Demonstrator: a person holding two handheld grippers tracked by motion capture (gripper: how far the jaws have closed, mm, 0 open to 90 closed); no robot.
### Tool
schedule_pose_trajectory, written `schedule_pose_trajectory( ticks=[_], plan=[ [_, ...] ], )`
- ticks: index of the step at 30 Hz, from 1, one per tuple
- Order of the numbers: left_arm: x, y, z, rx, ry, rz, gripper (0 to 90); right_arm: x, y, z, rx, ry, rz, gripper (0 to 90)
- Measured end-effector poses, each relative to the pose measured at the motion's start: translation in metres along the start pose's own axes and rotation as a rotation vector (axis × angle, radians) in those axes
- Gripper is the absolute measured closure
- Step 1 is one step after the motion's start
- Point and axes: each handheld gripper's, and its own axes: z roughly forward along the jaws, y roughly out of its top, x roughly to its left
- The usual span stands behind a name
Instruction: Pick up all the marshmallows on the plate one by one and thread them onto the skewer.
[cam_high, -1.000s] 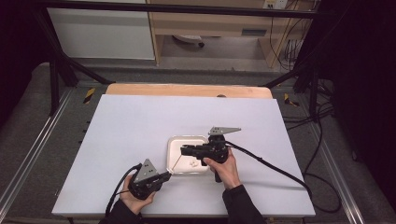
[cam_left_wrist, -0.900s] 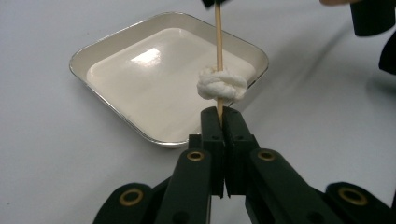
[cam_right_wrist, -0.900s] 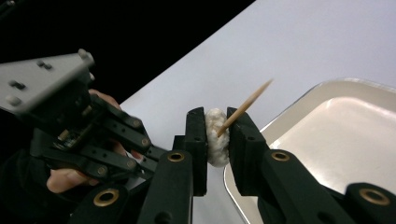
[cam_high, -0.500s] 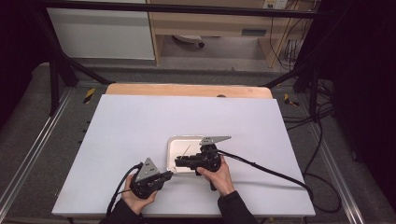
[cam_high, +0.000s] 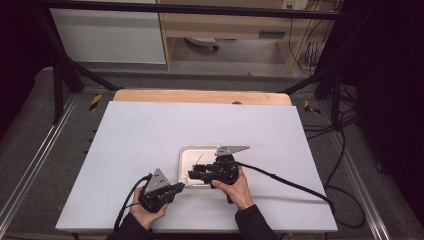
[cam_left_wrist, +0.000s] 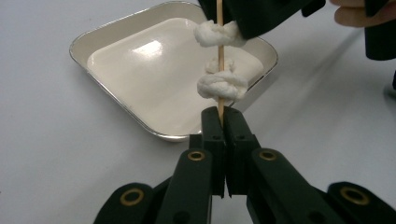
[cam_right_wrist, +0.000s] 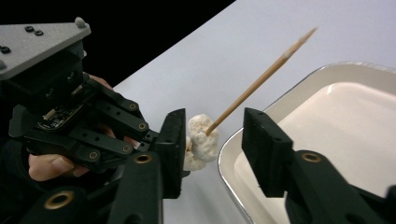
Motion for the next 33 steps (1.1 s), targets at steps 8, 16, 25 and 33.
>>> schedule_pose_trajectory(
  ticks=[8,16,25,33],
  plan=[
    [0.002,-0.001,-0.002,0.001,0.003,-0.002,88.2,0.002,0.010,-0.017,0.001,-0.112,-0.088,34.2],
    [0.003,-0.001,-0.002,0.013,0.003,0.006,88.1,-0.003,0.006,-0.027,0.028,-0.225,-0.159,15.1],
    [0.005,-0.001,-0.004,0.010,0.002,0.002,88.1,-0.015,-0.001,-0.034,0.095,-0.293,-0.171,6.9],
    [0.004,-0.001,-0.006,0.005,-0.001,0.006,88.0,-0.018,-0.005,-0.029,0.131,-0.336,-0.196,6.3]
  ],
)
